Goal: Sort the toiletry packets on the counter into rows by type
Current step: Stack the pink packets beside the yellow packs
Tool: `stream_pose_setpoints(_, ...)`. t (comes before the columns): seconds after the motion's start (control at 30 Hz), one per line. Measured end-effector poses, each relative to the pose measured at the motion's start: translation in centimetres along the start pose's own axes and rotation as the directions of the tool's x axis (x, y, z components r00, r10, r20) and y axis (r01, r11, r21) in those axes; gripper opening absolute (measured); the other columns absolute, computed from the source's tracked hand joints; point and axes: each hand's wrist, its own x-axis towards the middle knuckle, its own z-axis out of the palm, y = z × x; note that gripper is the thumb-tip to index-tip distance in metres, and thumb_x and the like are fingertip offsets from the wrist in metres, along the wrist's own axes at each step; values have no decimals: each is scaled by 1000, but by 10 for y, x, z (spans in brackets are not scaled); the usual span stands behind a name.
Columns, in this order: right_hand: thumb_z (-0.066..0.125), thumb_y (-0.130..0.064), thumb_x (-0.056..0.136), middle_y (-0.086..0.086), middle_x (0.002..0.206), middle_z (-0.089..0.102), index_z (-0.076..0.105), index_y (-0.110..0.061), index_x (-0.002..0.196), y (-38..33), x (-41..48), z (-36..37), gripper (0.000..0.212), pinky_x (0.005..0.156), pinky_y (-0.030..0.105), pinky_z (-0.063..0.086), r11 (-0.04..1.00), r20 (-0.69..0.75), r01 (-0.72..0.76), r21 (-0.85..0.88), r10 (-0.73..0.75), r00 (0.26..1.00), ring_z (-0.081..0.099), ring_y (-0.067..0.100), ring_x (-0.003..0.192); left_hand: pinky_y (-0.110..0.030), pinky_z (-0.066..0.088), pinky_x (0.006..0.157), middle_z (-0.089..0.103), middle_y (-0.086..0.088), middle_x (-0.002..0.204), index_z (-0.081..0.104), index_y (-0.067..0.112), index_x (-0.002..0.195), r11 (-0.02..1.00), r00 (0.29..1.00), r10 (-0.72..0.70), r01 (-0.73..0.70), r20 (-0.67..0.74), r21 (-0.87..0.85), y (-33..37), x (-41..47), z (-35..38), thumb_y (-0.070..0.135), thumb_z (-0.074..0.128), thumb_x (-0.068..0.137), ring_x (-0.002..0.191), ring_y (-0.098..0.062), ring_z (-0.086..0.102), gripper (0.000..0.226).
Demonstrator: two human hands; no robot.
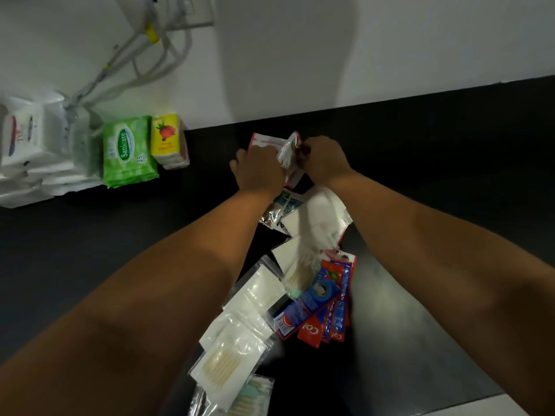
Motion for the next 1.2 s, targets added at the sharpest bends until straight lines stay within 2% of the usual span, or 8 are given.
stream_pose_setpoints(0.1,57,-17,94,6,99,67,66,-12,96,-11,-13,-13,10,76,31,50,979,-191,18,202,22,981,63,21,89,-38,44,94,67,2,110,68,25,110,949,995,80,-96,-65,-300,-16,-7,-20,34,62,94,108,-24,58,19)
stream_pose_setpoints(0.23,67,-21,90,-4,77,61,63,-16,83,-44,-43,-22,8,59,15,35,907,-300,70,415,64,952,54,6,65,-7,46,71,70,10,90,71,21,100,793,990,41,-116,-137,-599,-46,-28,-59,32,75,87,78,-1,63,18)
stream_pose_setpoints(0.43,68,-28,91,-1,63,67,68,-9,76,-113,-108,-5,25,56,24,50,674,-106,94,733,-24,994,63,10,53,-35,58,82,78,0,93,74,24,89,377,986,-167,47,-18,-925,-130,-91,-91,19,76,86,90,-18,74,6)
stream_pose_setpoints(0.57,66,-22,94,1,65,64,68,-9,80,-152,-147,28,20,52,25,48,641,2,31,767,-51,999,65,13,48,-35,59,73,77,-7,90,76,23,88,296,962,-258,171,94,-940,-186,-135,-89,14,75,88,82,-19,73,9)
stream_pose_setpoints(0.67,67,-18,93,-1,71,68,65,-20,78,-168,-167,54,15,50,23,48,637,91,-57,768,-20,996,64,15,48,-25,56,60,77,-8,82,76,21,88,335,953,-269,227,138,-915,-215,-156,-80,8,74,87,68,-14,70,13)
stream_pose_setpoints(0.77,68,-22,91,0,72,68,64,-24,74,-175,-180,78,18,56,24,49,770,128,-118,627,48,991,62,12,56,-18,51,53,76,1,74,73,19,87,429,944,-278,286,176,-857,-234,-166,-68,6,76,85,60,-7,69,13)
stream_pose_setpoints(0.97,68,-19,88,3,79,69,66,-16,78,-185,-193,102,10,65,29,53,902,160,-203,380,152,975,66,19,75,-35,60,81,74,-2,83,72,10,99,620,919,-297,393,261,-679,-251,-176,-48,11,81,81,77,-15,72,20)
stream_pose_setpoints(1.2,64,-20,89,10,87,70,69,-4,95,-202,-199,111,18,68,34,57,923,144,-244,297,209,967,68,26,81,-26,52,89,67,-5,123,58,9,135,763,942,-273,337,196,-552,-245,-187,-52,19,75,88,108,-18,65,51)
